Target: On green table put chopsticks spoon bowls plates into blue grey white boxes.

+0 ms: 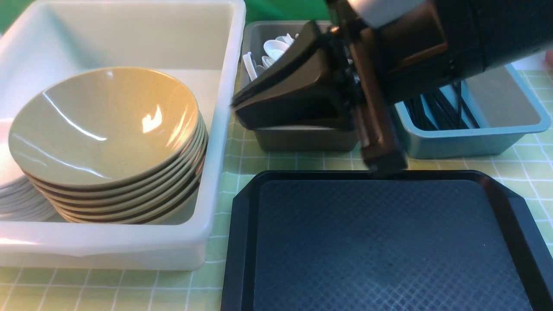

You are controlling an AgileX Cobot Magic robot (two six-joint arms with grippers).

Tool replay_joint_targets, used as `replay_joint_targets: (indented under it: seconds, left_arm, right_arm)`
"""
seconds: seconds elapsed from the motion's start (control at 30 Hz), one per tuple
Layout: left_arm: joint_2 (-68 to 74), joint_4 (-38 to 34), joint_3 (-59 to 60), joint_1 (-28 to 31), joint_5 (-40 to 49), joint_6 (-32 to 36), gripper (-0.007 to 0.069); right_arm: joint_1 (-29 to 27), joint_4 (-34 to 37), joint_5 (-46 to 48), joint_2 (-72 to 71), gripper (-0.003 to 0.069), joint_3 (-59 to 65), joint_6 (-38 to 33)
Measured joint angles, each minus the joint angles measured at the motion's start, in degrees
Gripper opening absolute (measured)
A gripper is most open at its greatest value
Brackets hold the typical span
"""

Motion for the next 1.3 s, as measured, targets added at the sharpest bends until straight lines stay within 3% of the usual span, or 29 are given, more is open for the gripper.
replay_joint_targets:
  seconds: [0.13,0.17,0.2,0.27,0.3,0.37,0.47,0.6,0.67,0.73,0.93,1.07,1.17,1.3]
  left_arm:
    - [-3.24,-4.18,0.00,-1.95,0.00,3.15,0.0544]
    - [-4.87,-8.34,0.00,-5.28,0.00,7.18,0.0542]
    - [-5.25,-10.15,0.00,-6.39,0.00,8.27,0.0542]
    - [-7.05,-16.43,0.00,-14.67,-1.05,14.29,0.0538]
    - [-7.15,-17.28,0.00,-15.35,-1.13,14.98,0.0537]
    - [-7.67,-20.84,0.00,-22.71,-1.12,17.12,0.0498]
    - [-7.67,-23.97,0.00,-32.42,-0.21,19.40,0.0376]
    - [-8.89,-24.16,0.00,-45.76,0.07,20.76,0.0134]
    - [-10.85,-21.75,0.00,-50.19,0.37,19.55,0.0048]
    - [-14.16,-17.45,0.00,-53.40,0.71,16.90,0.0011]
    - [-29.70,-9.87,4.63,-56.57,0.64,11.50,-0.0001]
    - [-46.94,-9.71,18.07,-56.69,-0.60,7.94,-0.0001]
    - [-62.03,-9.79,33.00,-56.69,-5.89,1.06,-0.0001]
    - [-70.26,-10.63,43.97,-56.69,-10.55,-1.79,-0.0001]
  right_arm:
    - [-4.72,-4.41,-0.06,-0.63,0.0046,-0.02,6.22]
    - [-8.66,-8.98,0.06,-1.13,0.0047,-0.02,13.73]
    - [-9.06,-9.50,0.15,-1.19,0.0047,-0.02,14.56]
    - [-14.58,-17.56,1.11,-2.57,0.0047,-0.02,26.55]
    - [-14.58,-18.32,1.20,-2.57,0.0047,-0.02,26.55]
    - [-18.94,-27.84,1.65,-5.12,0.0048,-0.02,38.43]
    - [-22.25,-37.88,1.54,-9.50,0.0051,1.00,47.46]
    - [-23.44,-42.36,-3.48,-18.02,0.0057,7.92,50.39]
    - [-23.44,-42.77,-7.64,-24.28,0.0057,14.73,50.86]
    - [-23.37,-42.77,-12.09,-29.71,0.0059,21.48,50.93]
    - [-22.87,-42.55,-23.39,-47.21,0.0065,43.32,49.86]
    - [-22.87,-41.98,-31.79,-59.28,0.0067,57.27,49.86]
    - [-22.87,-41.67,-38.83,-66.10,0.0069,64.88,49.75]
    - [-22.87,-41.65,-42.35,-70.74,0.0072,69.50,49.75]
